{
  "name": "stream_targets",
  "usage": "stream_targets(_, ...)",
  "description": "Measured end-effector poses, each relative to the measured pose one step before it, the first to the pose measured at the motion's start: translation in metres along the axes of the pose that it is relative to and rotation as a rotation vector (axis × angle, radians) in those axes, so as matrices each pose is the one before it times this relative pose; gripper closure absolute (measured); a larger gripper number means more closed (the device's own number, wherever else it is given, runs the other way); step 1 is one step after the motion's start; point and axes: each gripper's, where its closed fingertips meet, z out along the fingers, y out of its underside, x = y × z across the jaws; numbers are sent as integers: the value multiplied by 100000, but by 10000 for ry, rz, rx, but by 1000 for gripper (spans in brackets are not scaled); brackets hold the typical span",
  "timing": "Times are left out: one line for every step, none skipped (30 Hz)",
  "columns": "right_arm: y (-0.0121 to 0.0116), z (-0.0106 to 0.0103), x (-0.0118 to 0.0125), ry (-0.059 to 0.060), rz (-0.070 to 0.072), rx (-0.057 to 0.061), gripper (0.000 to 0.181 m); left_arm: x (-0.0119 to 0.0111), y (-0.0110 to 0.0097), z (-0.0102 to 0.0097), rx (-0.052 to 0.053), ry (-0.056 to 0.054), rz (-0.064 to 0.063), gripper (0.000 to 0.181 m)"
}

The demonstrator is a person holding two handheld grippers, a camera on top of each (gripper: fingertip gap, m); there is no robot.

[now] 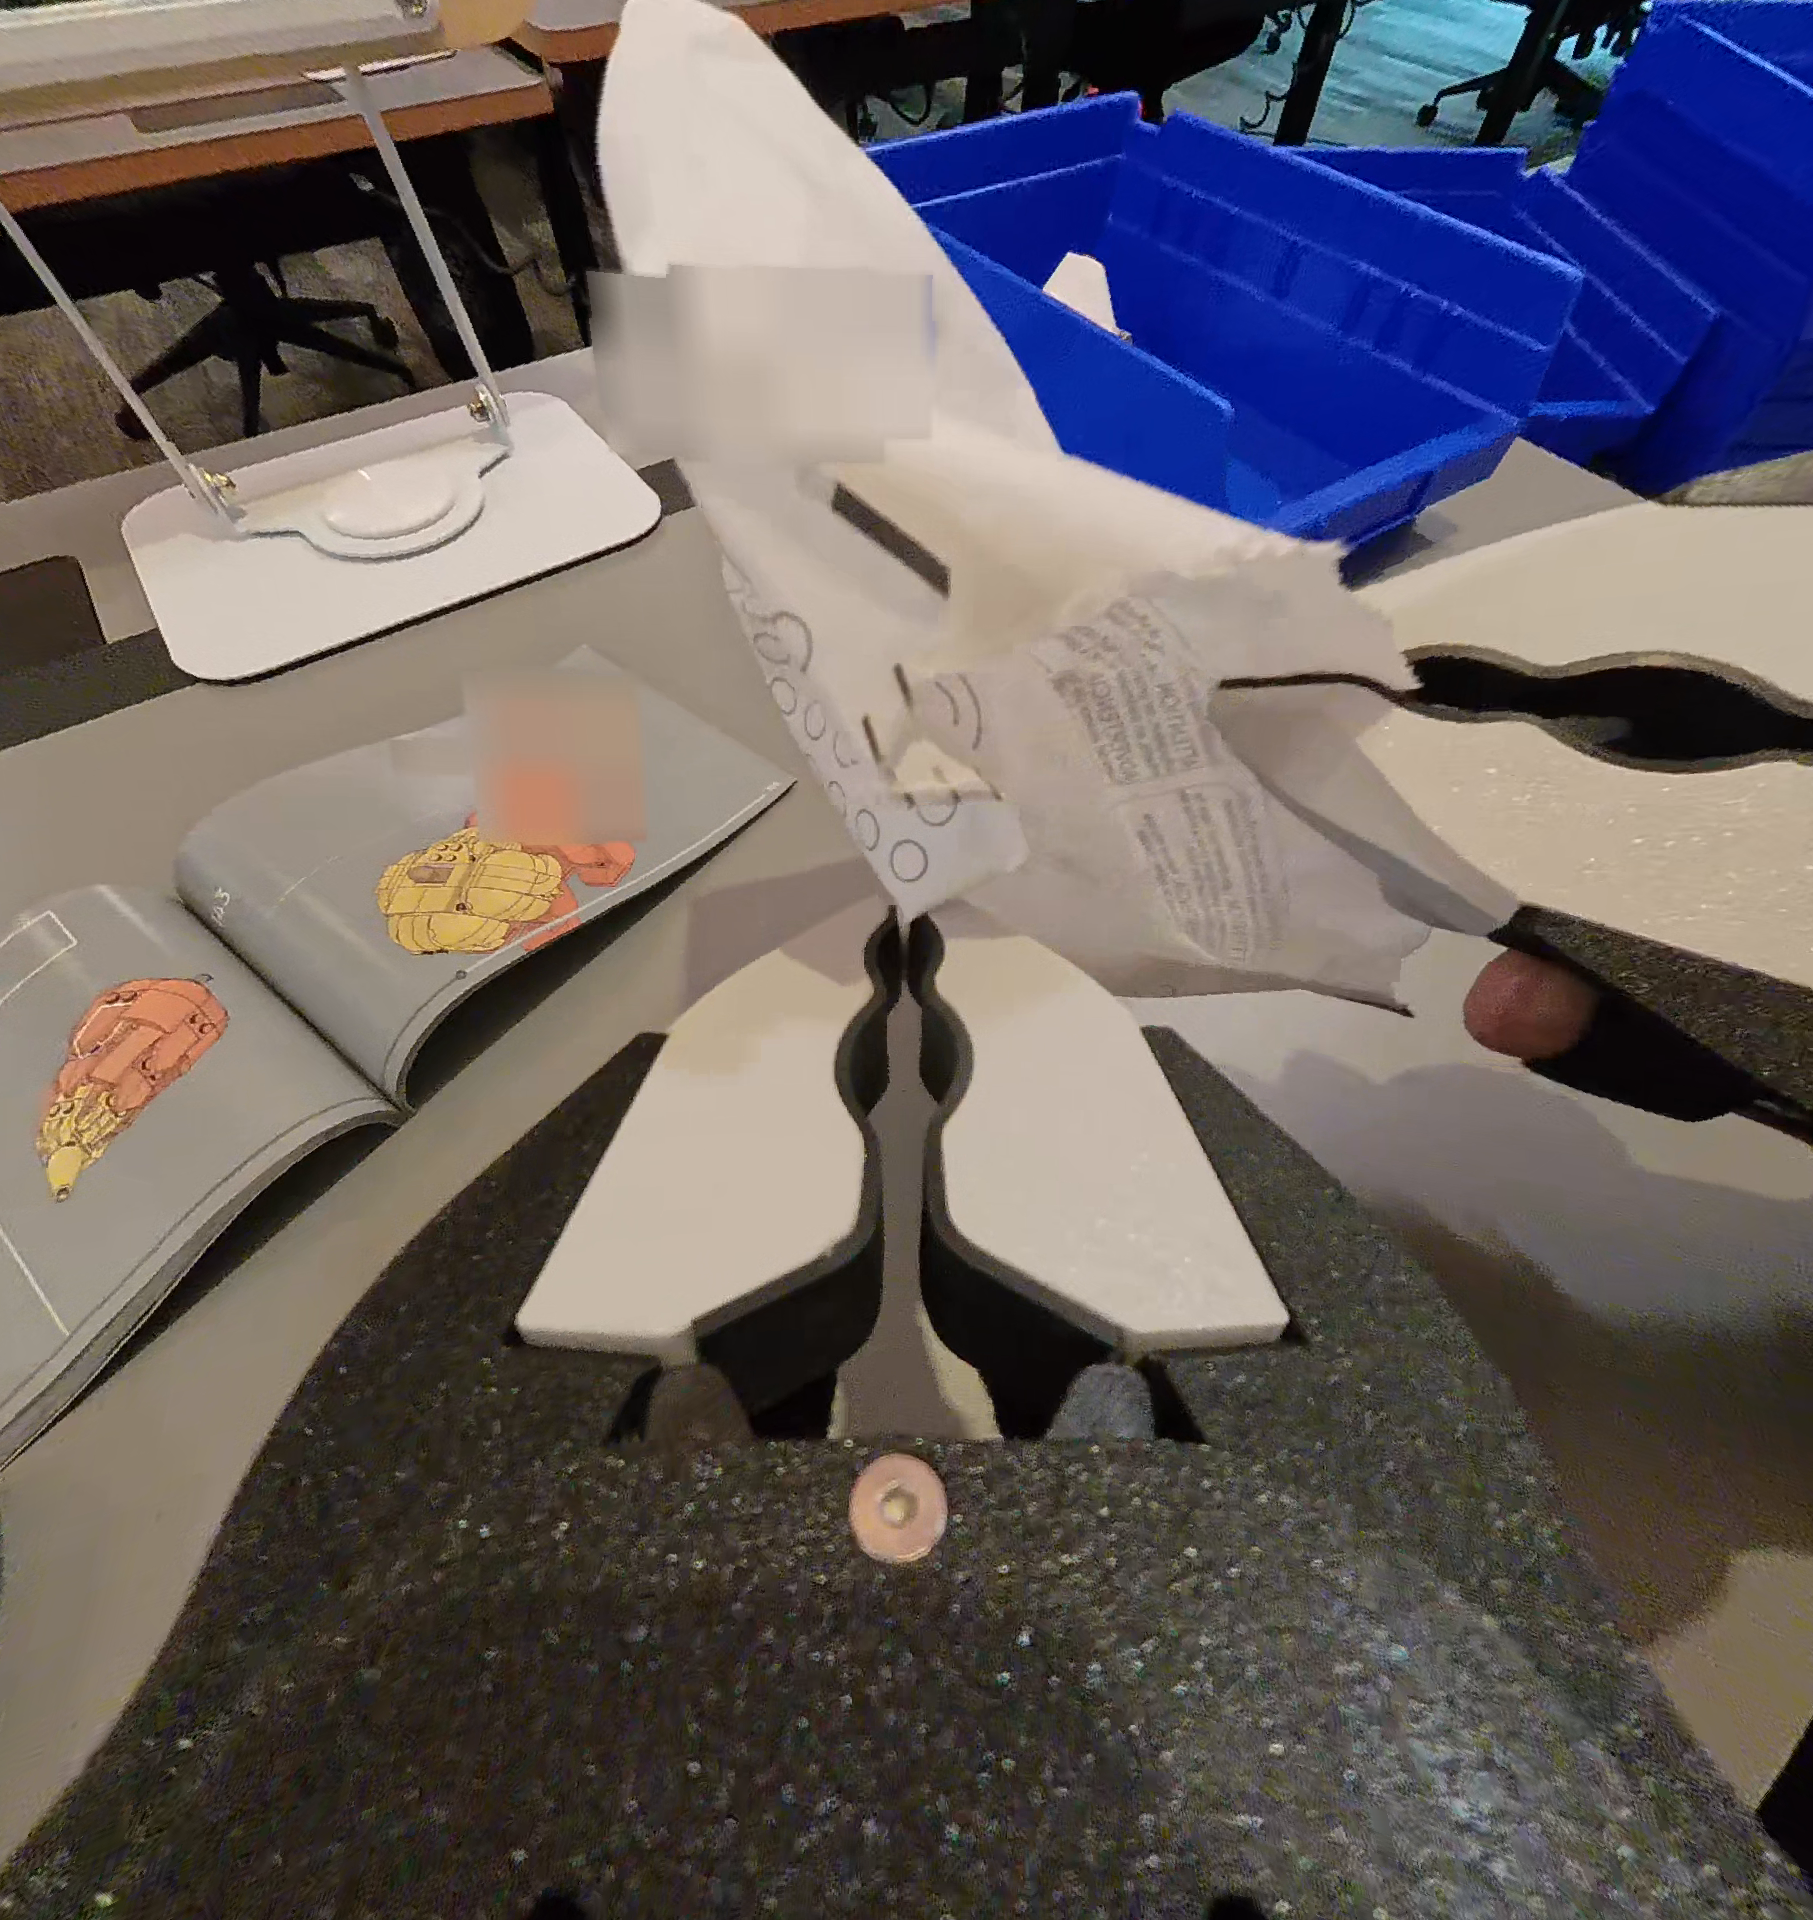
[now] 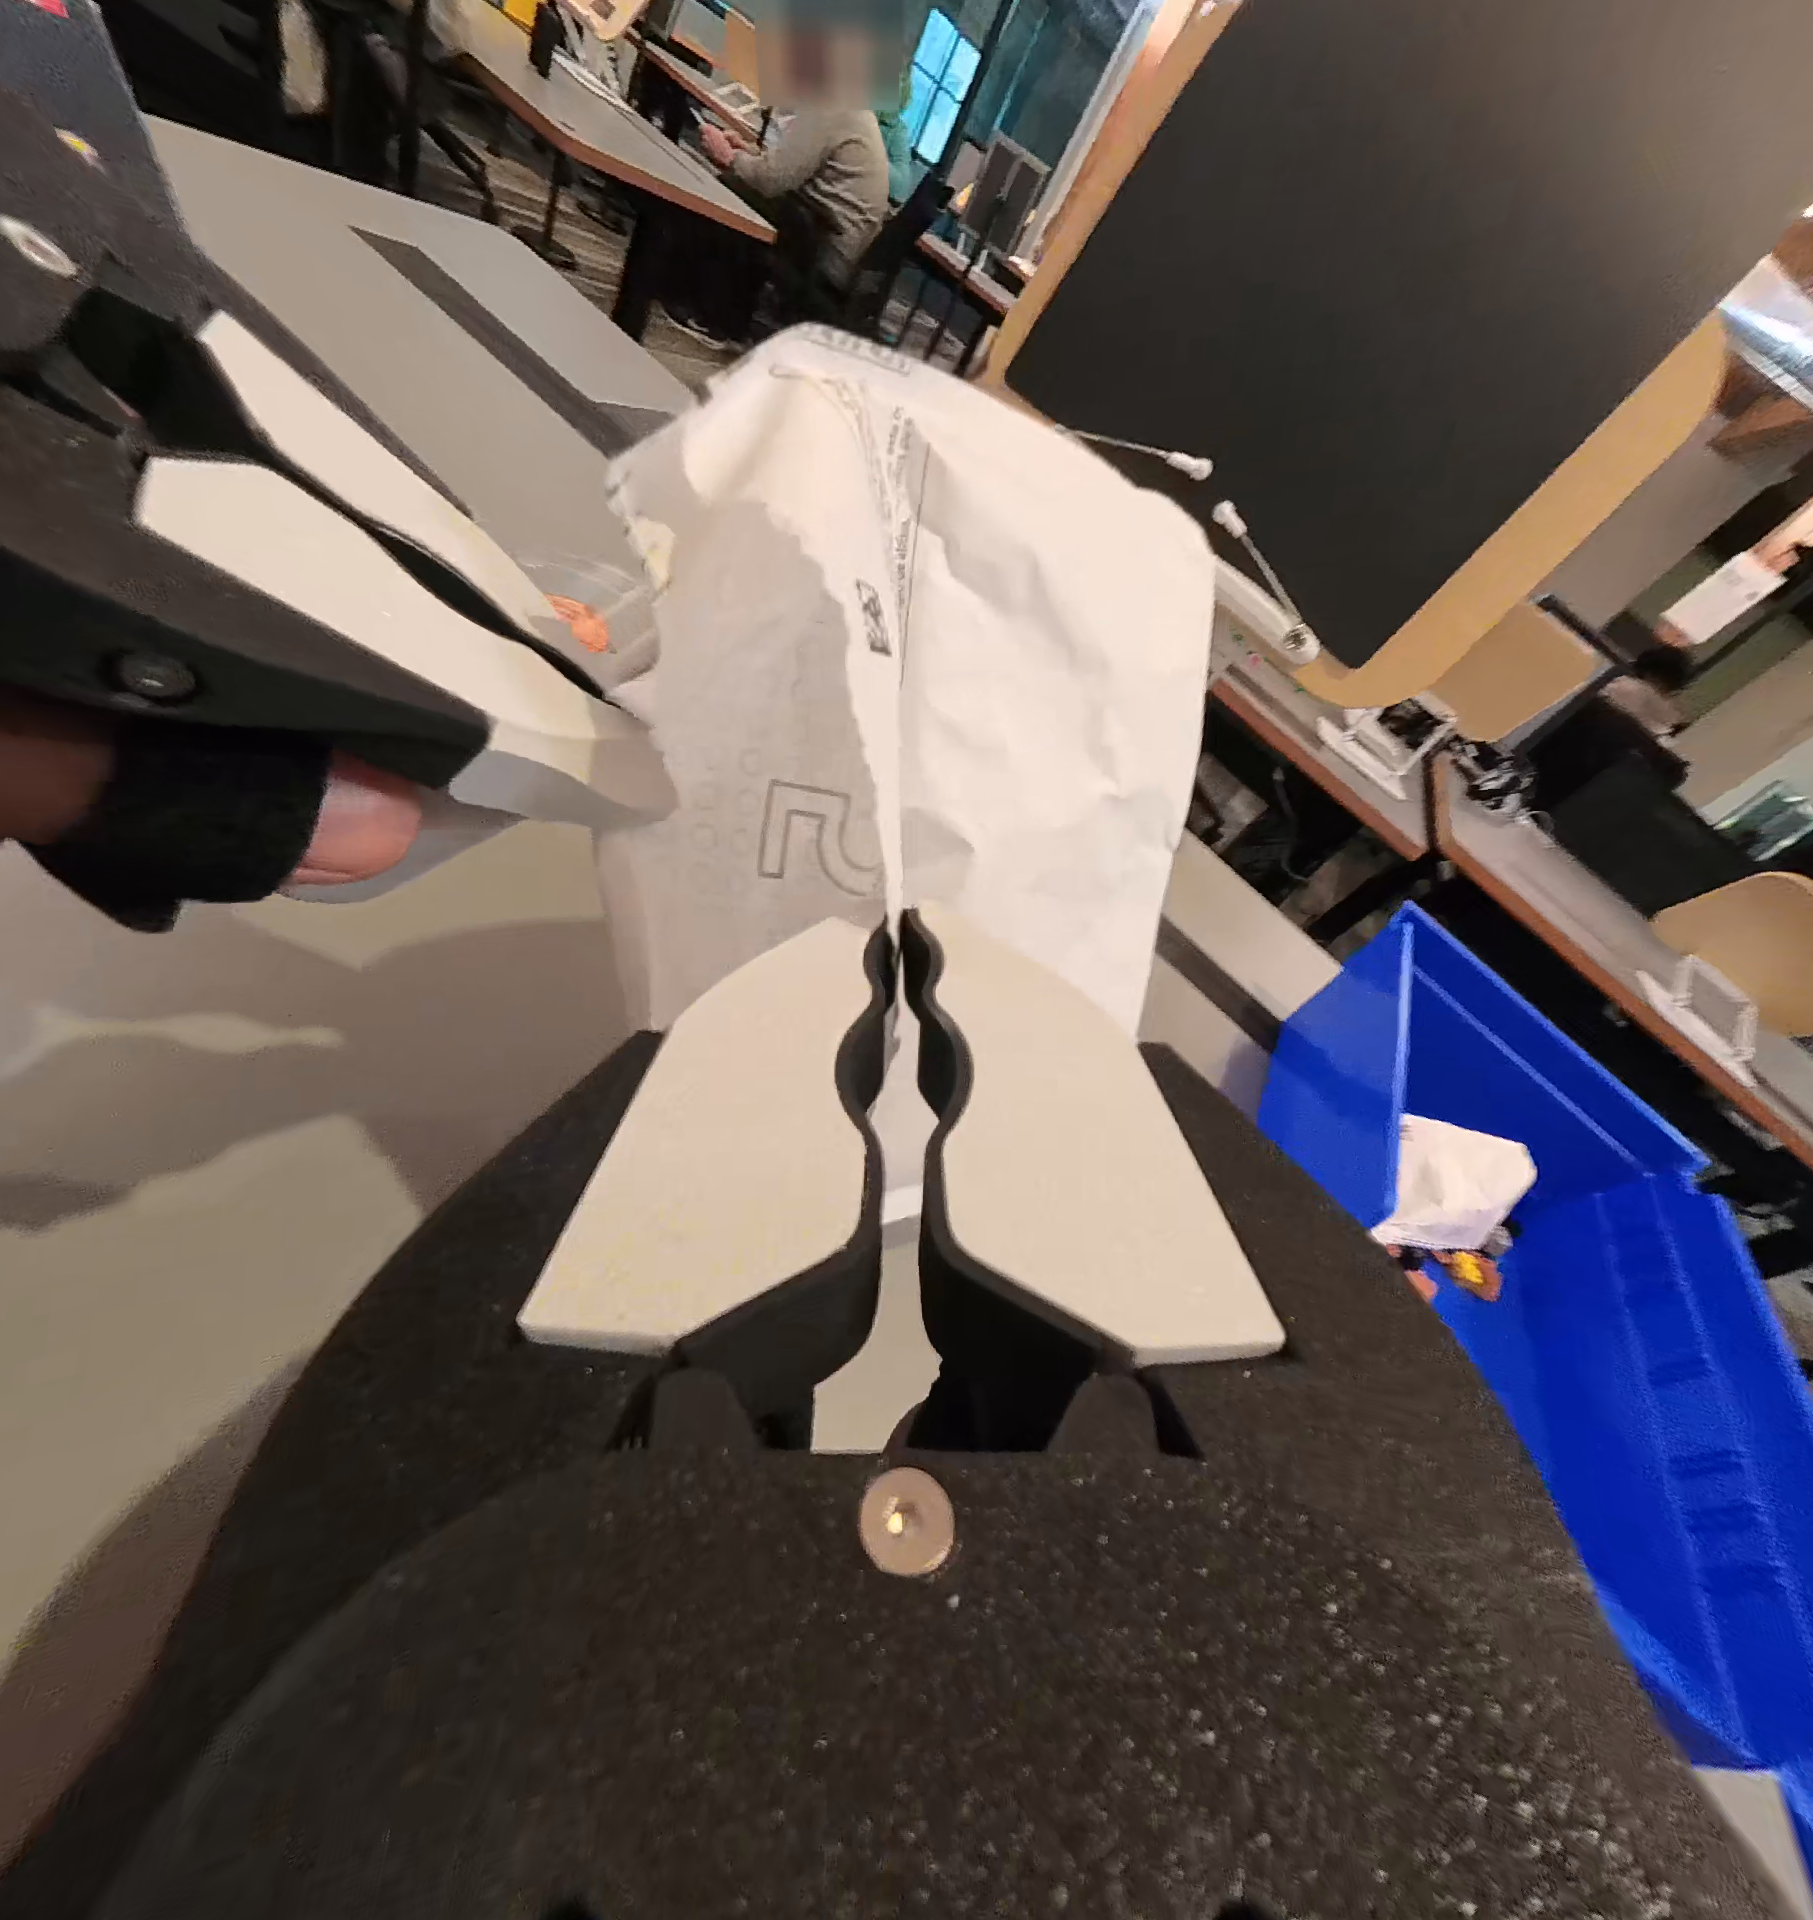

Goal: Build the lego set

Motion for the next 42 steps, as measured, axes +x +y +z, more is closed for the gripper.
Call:
stream_targets(-98, 55, 281, 225, -160, -24, 181, -241, -110, 3, 16, -70, -92, 181)
stream_targets(-121, 67, 281, 238, -164, -20, 181, -236, -94, -6, -8, -82, -59, 181)
stream_targets(-180, 67, 241, 217, -180, -6, 181, -179, -119, -25, 4, -49, -56, 181)
stream_targets(-178, 76, 253, 233, -185, -21, 181, -181, -99, -27, -37, -69, -18, 181)
stream_targets(-201, 79, 184, 191, -188, -15, 181, -157, -78, -14, -65, -78, 29, 181)
stream_targets(-199, 88, 159, 164, -154, -23, 181, -138, -53, 1, -88, -64, 24, 181)
stream_targets(-178, 105, 170, 167, -140, -25, 181, -154, -6, 21, -114, -71, 42, 181)
stream_targets(-145, 107, 222, 206, -136, -32, 181, -186, -68, -9, -57, -82, 44, 181)
stream_targets(-119, 101, 277, 229, -123, -32, 181, -212, -98, -29, -24, -93, 16, 181)
stream_targets(-83, 126, 214, 176, -83, -51, 181, -121, -58, -28, -57, -43, 29, 181)
stream_targets(-40, 147, 144, 120, -39, -75, 181, -87, 19, -7, -117, -28, 31, 181)
stream_targets(-11, 136, 162, 144, -61, -86, 181, -77, -27, -18, -100, -54, 66, 181)
stream_targets(-44, 135, 172, 158, -104, -55, 181, -34, -140, -78, -30, -71, 88, 181)
stream_targets(-72, 103, 185, 145, -69, -22, 181, -11, -225, -154, 21, -70, 76, 181)
stream_targets(-64, 79, 194, 120, -30, -20, 181, 12, -198, -196, 2, -60, 92, 181)
stream_targets(-67, 69, 176, 81, 3, -18, 181, 10, -191, -213, 17, -43, 93, 181)
stream_targets(-73, 35, 167, 56, 31, -11, 181, -55, -160, -226, 29, -70, 89, 181)
stream_targets(-71, -22, 175, 68, 9, -3, 181, -80, -141, -234, 41, -62, 81, 181)
stream_targets(-125, -74, 147, 61, 3, 37, 181, -25, -182, -276, 110, -32, 60, 181)
stream_targets(-114, -120, 85, 40, 10, 62, 181, -65, -148, -284, 105, -76, 89, 181)
stream_targets(-91, -127, 32, 29, 1, 63, 181, -72, -120, -285, 112, -104, 113, 181)
stream_targets(-39, -120, 14, 30, -14, 52, 181, -14, -72, -239, 94, -54, 84, 181)
stream_targets(16, -99, -20, 15, -7, 34, 181, 14, -36, -195, 73, -16, 34, 181)
stream_targets(27, -61, -56, -7, 15, 29, 181, 72, -26, -127, 56, 50, 5, 181)
stream_targets(39, -39, -83, -33, 41, 15, 181, 97, 3, -56, 39, 78, -16, 181)
stream_targets(45, -13, -143, -72, 50, -2, 181, 105, -10, -20, 45, 84, -16, 181)
stream_targets(15, 10, -204, -112, 49, 3, 181, 77, 21, 33, 35, 66, -29, 181)
stream_targets(-13, 16, -293, -159, 36, 20, 181, 68, 31, 104, 35, 51, -31, 181)
stream_targets(-46, 18, -378, -225, 17, 37, 181, 90, 66, 159, 22, 83, -53, 181)
stream_targets(-46, 19, -522, -327, 10, 36, 180, 57, 133, 232, 1, 79, -69, 181)
stream_targets(8, 37, -701, -459, 14, 20, 180, -4, 159, 331, 1, 79, -83, 181)
stream_targets(68, 44, -795, -536, 51, 0, 178, -16, 197, 421, -8, 120, -139, 181)
stream_targets(129, 14, -708, -494, 142, -4, 175, -4, 243, 468, -33, 198, -174, 181)
stream_targets(90, -50, -646, -491, 216, 56, 171, -86, 217, 478, -21, 177, -227, 181)
stream_targets(31, -138, -651, -515, 239, 138, 166, -229, 206, 445, -18, 83, -168, 181)
stream_targets(56, -219, -508, -427, 269, 152, 162, -136, 187, 389, -7, 156, -218, 181)
stream_targets(57, -309, -413, -353, 253, 190, 158, -68, 120, 337, 21, 224, -289, 181)
stream_targets(48, -388, -426, -329, 193, 227, 154, -31, 85, 278, 43, 233, -285, 181)
stream_targets(148, -441, -464, -307, 117, 208, 151, 67, 47, 230, 66, 304, -333, 181)
stream_targets(234, -446, -515, -281, 0, 174, 147, 116, 59, 179, 53, 348, -371, 181)
stream_targets(414, -425, -463, -183, -139, 92, 143, 188, 33, 123, 75, 384, -391, 181)
stream_targets(637, -369, -305, -43, -274, -46, 141, 199, 24, 58, 76, 380, -389, 181)
